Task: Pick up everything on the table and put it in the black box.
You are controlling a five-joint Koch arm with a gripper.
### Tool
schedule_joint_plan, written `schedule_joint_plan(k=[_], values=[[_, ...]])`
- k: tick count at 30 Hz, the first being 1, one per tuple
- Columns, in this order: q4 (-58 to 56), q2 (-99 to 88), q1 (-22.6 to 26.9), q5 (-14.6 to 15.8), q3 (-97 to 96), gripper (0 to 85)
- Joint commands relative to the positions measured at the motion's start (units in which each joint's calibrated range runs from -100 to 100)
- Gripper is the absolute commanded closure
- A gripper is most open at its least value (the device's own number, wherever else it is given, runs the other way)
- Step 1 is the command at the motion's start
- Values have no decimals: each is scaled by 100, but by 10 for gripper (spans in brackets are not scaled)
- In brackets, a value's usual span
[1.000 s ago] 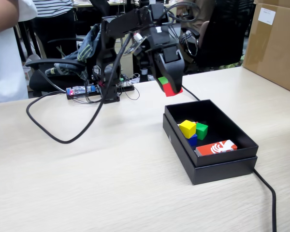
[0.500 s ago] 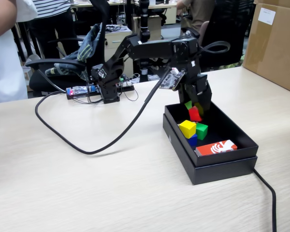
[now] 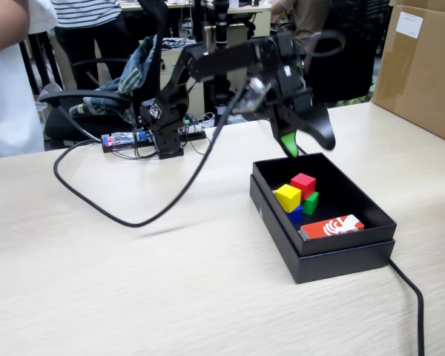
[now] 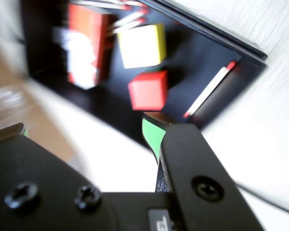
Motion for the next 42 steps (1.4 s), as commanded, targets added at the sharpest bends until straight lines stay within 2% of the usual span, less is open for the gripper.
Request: schedule_joint_plan(k=[1, 5, 8, 11, 15, 20, 29, 42], values=[[-36, -2067, -122, -24, -121, 376], [119, -3581, -435, -24, -865, 378], [577, -4763, -767, -98, -2152, 378], [1605, -5853, -1109, -386, -3911, 378], [2875, -6875, -1387, -523, -5969, 376], [3480, -7919, -1416, -479, -7819, 362], [5657, -9410, -1455, -396, -11173, 379], [7057, -10145, -1675, -420, -13567, 367]])
